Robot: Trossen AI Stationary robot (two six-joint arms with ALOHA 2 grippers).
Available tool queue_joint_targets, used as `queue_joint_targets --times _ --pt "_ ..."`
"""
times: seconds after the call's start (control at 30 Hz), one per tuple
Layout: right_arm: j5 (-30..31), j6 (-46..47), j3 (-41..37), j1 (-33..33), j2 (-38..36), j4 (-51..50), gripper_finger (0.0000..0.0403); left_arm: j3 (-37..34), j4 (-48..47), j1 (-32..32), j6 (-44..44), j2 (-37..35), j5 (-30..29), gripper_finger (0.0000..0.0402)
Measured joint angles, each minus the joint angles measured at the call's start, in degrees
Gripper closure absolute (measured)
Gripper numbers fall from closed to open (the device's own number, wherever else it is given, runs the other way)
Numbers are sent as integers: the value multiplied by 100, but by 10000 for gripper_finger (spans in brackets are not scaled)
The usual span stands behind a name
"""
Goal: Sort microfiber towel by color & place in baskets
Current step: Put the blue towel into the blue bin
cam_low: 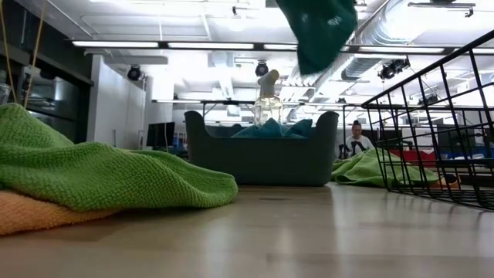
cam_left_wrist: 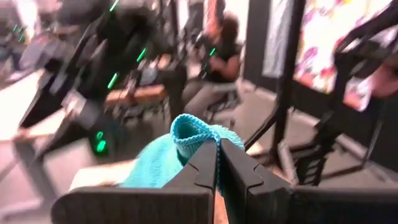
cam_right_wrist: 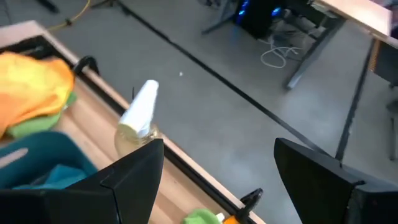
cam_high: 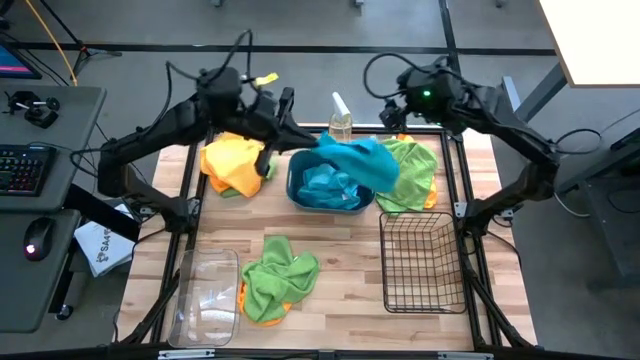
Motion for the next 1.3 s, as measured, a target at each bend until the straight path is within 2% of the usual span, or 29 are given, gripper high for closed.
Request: queue_joint_targets --times 0.2,0.33,0.5,0.73,0.87,1.0,1.07,1.17,1.23,1.3 --pt "352 297 0 0 -370 -211 100 -2 -1203 573 532 342 -16 401" --pt "430 503 0 -2 -525 -279 100 -4 -1507 943 865 715 -99 401" --pt "436 759 0 2 -543 -411 100 -4 -1275 1194 1017 1278 -335 401" --pt "621 1179 0 4 -525 -826 100 -4 -582 1057 935 1901 -333 401" --pt "664 1179 0 4 -525 -909 100 -56 130 993 397 2062 287 401" --pt "663 1290 0 49 -525 -964 100 -905 773 909 81 1891 428 401" --pt "683 1313 0 107 -525 -1023 100 -1551 1138 863 -118 1757 338 401" --pt "721 1344 0 220 -525 -1120 100 -2596 2187 794 -654 1470 152 401" --pt "737 1444 0 269 -525 -1146 100 -3160 2840 698 -967 1304 -336 401" --pt "753 1548 0 317 -525 -1159 100 -3564 3057 598 -1038 1226 -941 401"
